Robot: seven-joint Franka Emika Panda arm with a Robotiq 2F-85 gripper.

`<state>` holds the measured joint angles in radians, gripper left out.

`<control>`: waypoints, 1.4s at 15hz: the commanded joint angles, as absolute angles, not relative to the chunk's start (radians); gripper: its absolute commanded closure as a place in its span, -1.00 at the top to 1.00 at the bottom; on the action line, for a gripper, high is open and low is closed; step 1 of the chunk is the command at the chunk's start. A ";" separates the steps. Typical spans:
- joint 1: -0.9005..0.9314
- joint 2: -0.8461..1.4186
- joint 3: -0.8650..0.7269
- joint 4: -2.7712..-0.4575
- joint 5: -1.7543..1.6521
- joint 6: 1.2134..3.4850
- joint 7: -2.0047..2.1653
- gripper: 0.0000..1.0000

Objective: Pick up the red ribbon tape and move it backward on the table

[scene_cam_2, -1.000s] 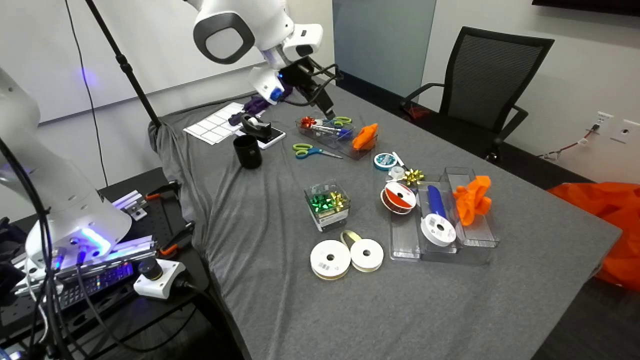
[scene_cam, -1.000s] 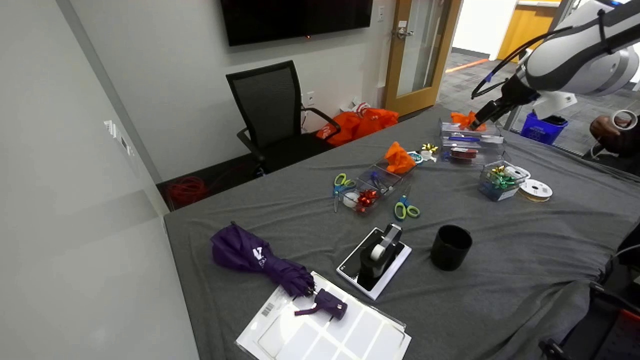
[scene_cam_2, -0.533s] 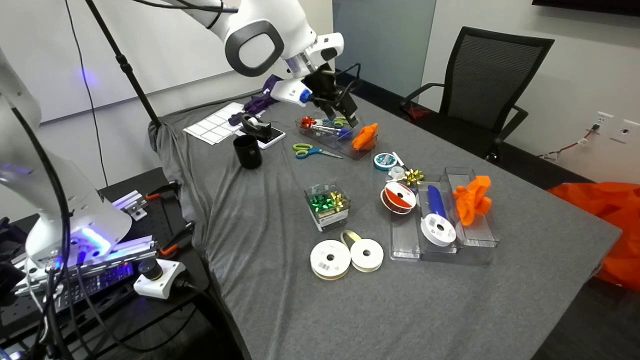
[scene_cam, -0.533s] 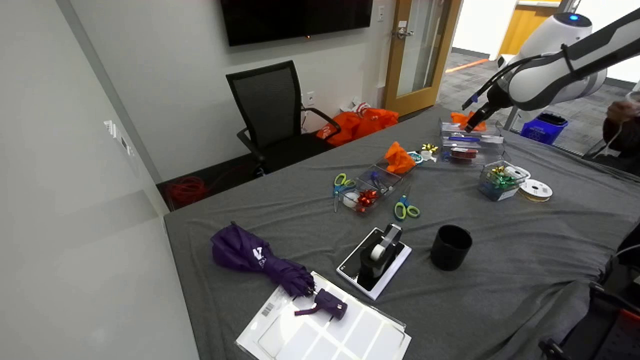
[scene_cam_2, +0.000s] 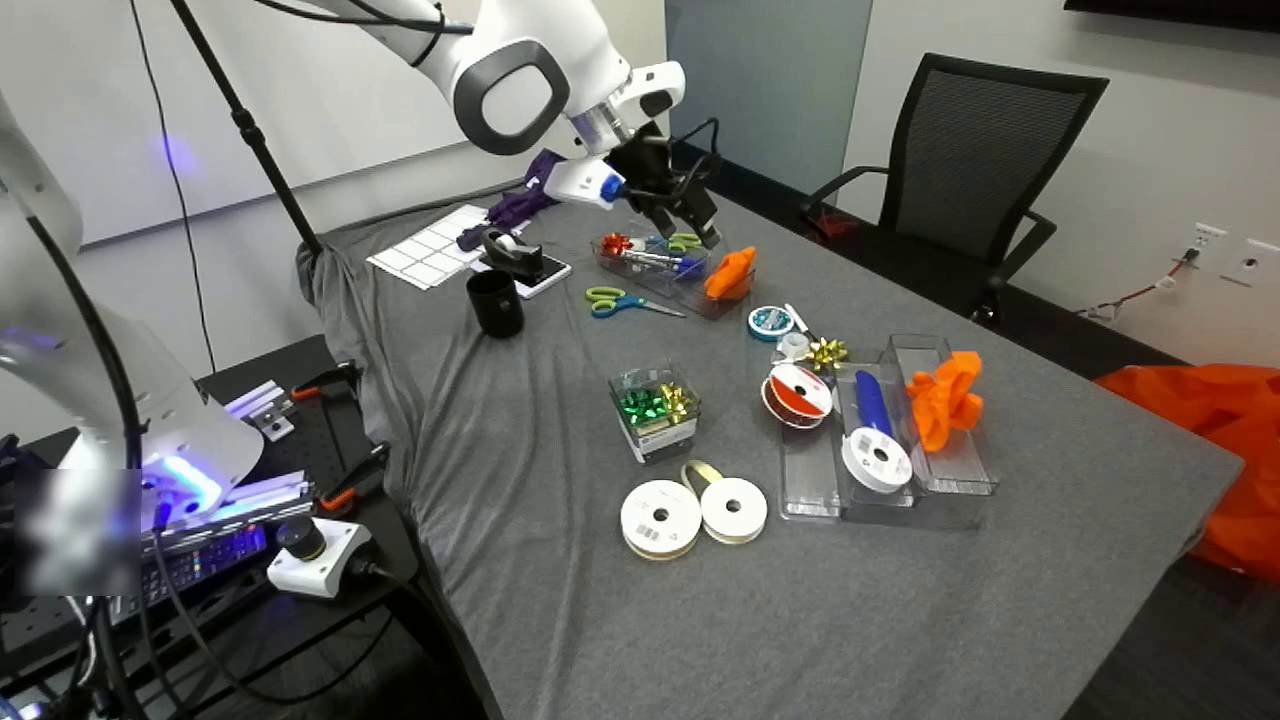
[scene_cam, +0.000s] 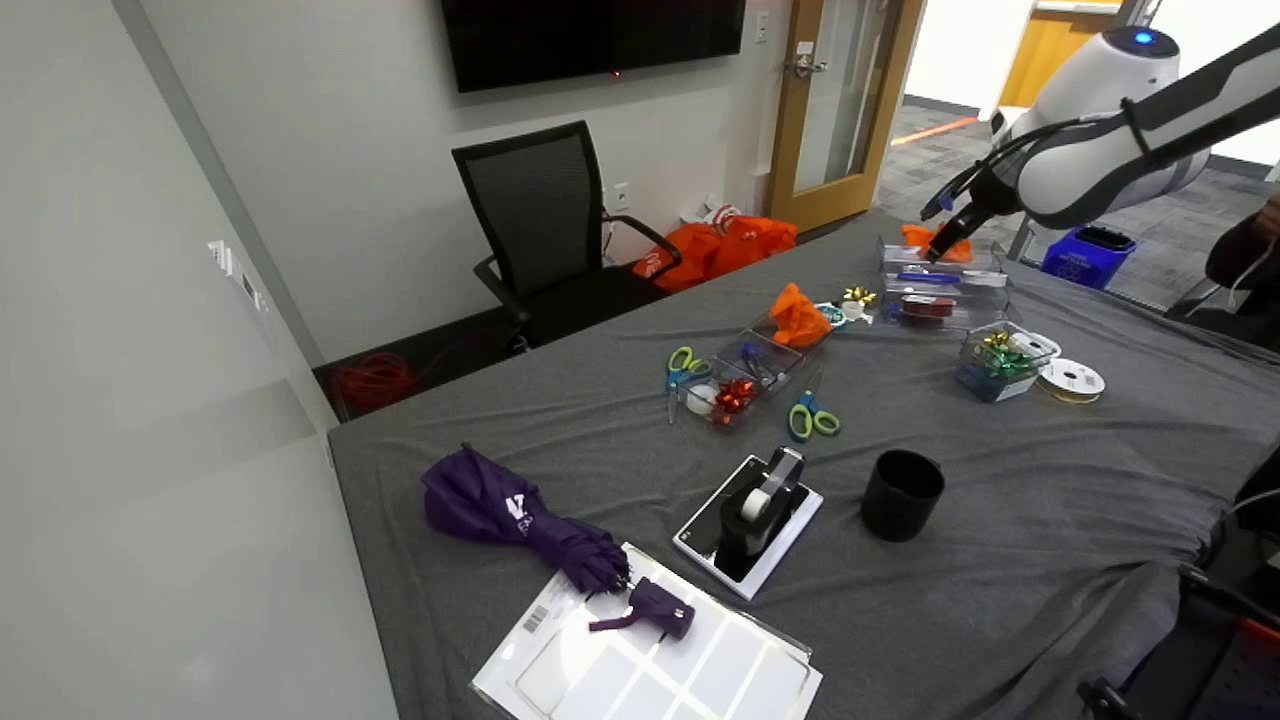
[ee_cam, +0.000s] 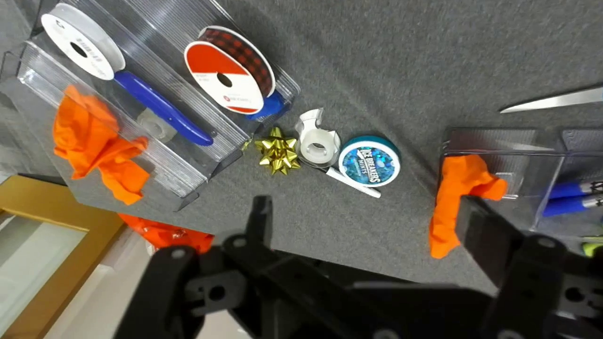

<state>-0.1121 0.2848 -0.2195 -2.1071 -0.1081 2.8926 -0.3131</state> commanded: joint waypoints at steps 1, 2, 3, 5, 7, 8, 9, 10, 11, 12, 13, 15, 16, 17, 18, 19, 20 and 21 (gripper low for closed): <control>0.022 0.451 -0.416 -2.019 -0.376 3.044 -0.106 1.00; 0.078 0.500 -0.495 -1.982 -0.440 3.060 -0.036 1.00; 0.127 0.557 -0.564 -1.941 -0.483 3.067 0.020 1.00; 0.182 0.661 -0.643 -1.876 -0.502 3.065 0.095 1.00; 0.204 0.738 -0.670 -1.828 -0.488 3.037 0.121 1.00; 0.199 0.764 -0.662 -1.815 -0.481 3.031 0.117 1.00; 0.194 0.790 -0.654 -1.803 -0.457 3.033 0.089 1.00; 0.175 0.803 -0.628 -1.798 -0.450 3.038 0.065 1.00; 0.153 0.810 -0.598 -1.796 -0.447 3.043 0.035 1.00; 0.147 0.820 -0.591 -1.794 -0.450 3.045 0.016 1.00; 0.152 0.836 -0.601 -1.791 -0.455 3.054 0.010 1.00; 0.133 0.847 -0.589 -1.790 -0.463 3.070 -0.032 1.00; 0.130 0.859 -0.593 -1.785 -0.465 3.074 -0.043 1.00; 0.129 0.874 -0.600 -1.775 -0.467 3.081 -0.054 1.00; 0.124 0.886 -0.603 -1.766 -0.468 3.085 -0.067 1.00; 0.114 0.895 -0.599 -1.757 -0.470 3.078 -0.088 1.00; 0.108 0.907 -0.601 -1.748 -0.472 3.078 -0.102 1.00; 0.102 0.922 -0.603 -1.736 -0.473 3.080 -0.114 1.00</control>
<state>0.1376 0.8737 -0.6101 -1.7861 -0.4628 3.0594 -0.0615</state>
